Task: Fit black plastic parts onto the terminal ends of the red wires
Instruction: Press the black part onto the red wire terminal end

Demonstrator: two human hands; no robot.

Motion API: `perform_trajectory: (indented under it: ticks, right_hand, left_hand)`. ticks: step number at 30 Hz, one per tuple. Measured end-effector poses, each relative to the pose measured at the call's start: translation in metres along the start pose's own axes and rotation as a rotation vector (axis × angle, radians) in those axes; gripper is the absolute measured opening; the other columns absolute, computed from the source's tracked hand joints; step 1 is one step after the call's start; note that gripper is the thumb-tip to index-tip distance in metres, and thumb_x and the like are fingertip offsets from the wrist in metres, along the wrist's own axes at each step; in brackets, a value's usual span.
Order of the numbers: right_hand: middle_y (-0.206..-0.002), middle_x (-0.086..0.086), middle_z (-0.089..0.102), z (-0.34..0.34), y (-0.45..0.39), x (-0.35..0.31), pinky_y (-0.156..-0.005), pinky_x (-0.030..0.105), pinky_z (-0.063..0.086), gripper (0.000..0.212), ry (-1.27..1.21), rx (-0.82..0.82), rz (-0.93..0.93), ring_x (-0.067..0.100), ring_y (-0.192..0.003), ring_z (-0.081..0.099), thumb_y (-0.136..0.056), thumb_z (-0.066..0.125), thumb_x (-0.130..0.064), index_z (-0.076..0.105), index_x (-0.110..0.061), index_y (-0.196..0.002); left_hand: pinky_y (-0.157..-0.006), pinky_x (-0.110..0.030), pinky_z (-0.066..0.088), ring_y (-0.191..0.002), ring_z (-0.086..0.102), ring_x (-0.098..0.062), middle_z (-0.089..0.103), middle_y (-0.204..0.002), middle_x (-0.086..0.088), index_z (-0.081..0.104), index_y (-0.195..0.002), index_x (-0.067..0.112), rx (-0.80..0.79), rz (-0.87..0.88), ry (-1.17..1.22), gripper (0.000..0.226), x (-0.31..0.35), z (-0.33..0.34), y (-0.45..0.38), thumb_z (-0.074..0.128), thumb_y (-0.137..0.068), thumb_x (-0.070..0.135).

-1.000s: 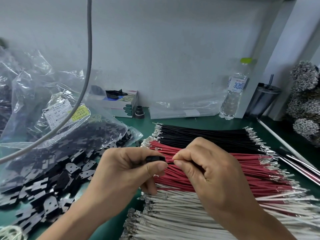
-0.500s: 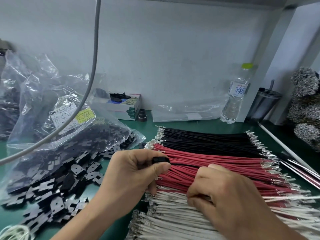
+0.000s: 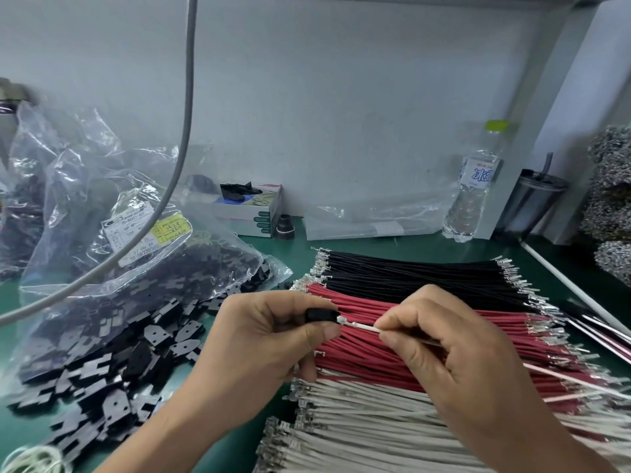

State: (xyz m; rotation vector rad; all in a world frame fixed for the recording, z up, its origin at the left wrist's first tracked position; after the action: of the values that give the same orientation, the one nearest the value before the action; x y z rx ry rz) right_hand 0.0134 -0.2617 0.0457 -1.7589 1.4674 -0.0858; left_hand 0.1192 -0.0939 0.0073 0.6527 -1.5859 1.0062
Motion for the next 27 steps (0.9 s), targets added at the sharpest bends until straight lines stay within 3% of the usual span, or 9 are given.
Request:
perform_trajectory:
  ticks: [5, 11, 14, 16, 17, 21, 24, 27]
  right_hand:
    - [-0.088, -0.017, 0.059, 0.002, -0.002, -0.001, -0.064, 0.024, 0.049, 0.013, 0.028, 0.044, -0.034, 0.008, -0.081, 0.062, -0.093, 0.063, -0.029, 0.075, -0.025, -0.094]
    - [-0.09, -0.017, 0.059, 0.012, 0.001, 0.01, -0.065, 0.028, 0.05, 0.012, 0.027, 0.018, -0.056, 0.008, -0.084, 0.062, -0.095, 0.062, -0.028, 0.073, -0.024, -0.093]
    - [-0.096, -0.013, 0.059, 0.014, -0.003, 0.011, -0.068, 0.033, 0.051, 0.005, 0.003, -0.022, -0.058, 0.009, -0.087, 0.061, -0.095, 0.067, -0.022, 0.071, -0.02, -0.093]
    - [-0.097, -0.009, 0.062, 0.013, -0.01, 0.011, -0.071, 0.039, 0.051, 0.002, -0.011, -0.034, -0.066, 0.011, -0.088, 0.062, -0.093, 0.07, -0.015, 0.072, -0.016, -0.094]
    - [-0.095, -0.008, 0.063, 0.013, -0.01, 0.012, -0.072, 0.041, 0.051, 0.002, -0.013, -0.045, -0.059, 0.012, -0.088, 0.062, -0.093, 0.07, -0.014, 0.072, -0.015, -0.095]
    - [-0.09, -0.011, 0.065, 0.02, 0.001, 0.017, -0.074, 0.041, 0.051, 0.005, -0.018, -0.073, -0.038, 0.011, -0.086, 0.062, -0.094, 0.068, -0.017, 0.072, -0.016, -0.096]
    - [-0.09, -0.011, 0.065, 0.022, 0.006, 0.017, -0.075, 0.041, 0.051, 0.006, -0.019, -0.083, -0.019, 0.011, -0.086, 0.062, -0.094, 0.067, -0.019, 0.072, -0.016, -0.096]
    - [-0.09, -0.011, 0.066, 0.024, 0.005, 0.016, -0.075, 0.041, 0.051, 0.005, -0.017, -0.093, -0.003, 0.01, -0.087, 0.061, -0.094, 0.068, -0.019, 0.072, -0.018, -0.096]
  left_hand:
    - [-0.04, -0.023, 0.042, -0.042, 0.06, -0.021, 0.069, -0.06, -0.02, 0.084, -0.088, 0.021, -0.005, -0.003, 0.025, 0.019, 0.001, 0.001, 0.003, 0.086, -0.069, 0.022]
    - [-0.043, -0.016, 0.042, -0.044, 0.06, -0.015, 0.071, -0.06, -0.01, 0.083, -0.089, 0.021, -0.072, -0.015, -0.035, 0.013, -0.005, 0.008, 0.004, 0.085, -0.076, 0.022]
    - [-0.047, -0.032, 0.052, -0.052, 0.064, -0.017, 0.074, -0.067, -0.011, 0.083, -0.09, 0.026, -0.07, 0.012, -0.115, 0.016, 0.003, 0.012, 0.004, 0.083, -0.075, 0.032]
    - [-0.061, -0.049, 0.058, -0.061, 0.067, -0.02, 0.077, -0.076, -0.011, 0.083, -0.09, 0.026, -0.021, 0.048, -0.158, 0.02, 0.011, 0.009, -0.001, 0.083, -0.072, 0.036]
    - [-0.066, -0.05, 0.059, -0.065, 0.068, -0.021, 0.078, -0.079, -0.011, 0.083, -0.09, 0.025, -0.015, 0.045, -0.166, 0.02, 0.01, 0.009, 0.0, 0.085, -0.073, 0.034]
    - [-0.069, -0.03, 0.055, -0.069, 0.066, -0.012, 0.079, -0.081, -0.004, 0.083, -0.09, 0.022, 0.004, 0.072, -0.284, 0.013, 0.005, 0.01, 0.006, 0.089, -0.078, 0.025]
    - [-0.07, -0.022, 0.053, -0.07, 0.064, -0.007, 0.077, -0.081, -0.001, 0.083, -0.09, 0.019, -0.005, 0.105, -0.365, 0.01, 0.009, 0.01, 0.01, 0.086, -0.08, 0.019]
    - [-0.073, -0.019, 0.056, -0.075, 0.068, -0.002, 0.076, -0.089, 0.005, 0.082, -0.097, 0.026, -0.029, 0.099, -0.481, 0.021, 0.015, 0.009, 0.009, 0.086, -0.078, 0.032]
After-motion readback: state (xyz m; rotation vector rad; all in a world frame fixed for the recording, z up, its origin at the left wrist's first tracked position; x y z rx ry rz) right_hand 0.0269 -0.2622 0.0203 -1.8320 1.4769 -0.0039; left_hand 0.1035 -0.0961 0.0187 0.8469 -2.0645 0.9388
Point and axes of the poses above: each hand's wrist, its own y-axis away from the middle knuckle, its own z-axis out of the palm, x = y × z, the point moved 7 cm from there along -y, towards the middle knuckle
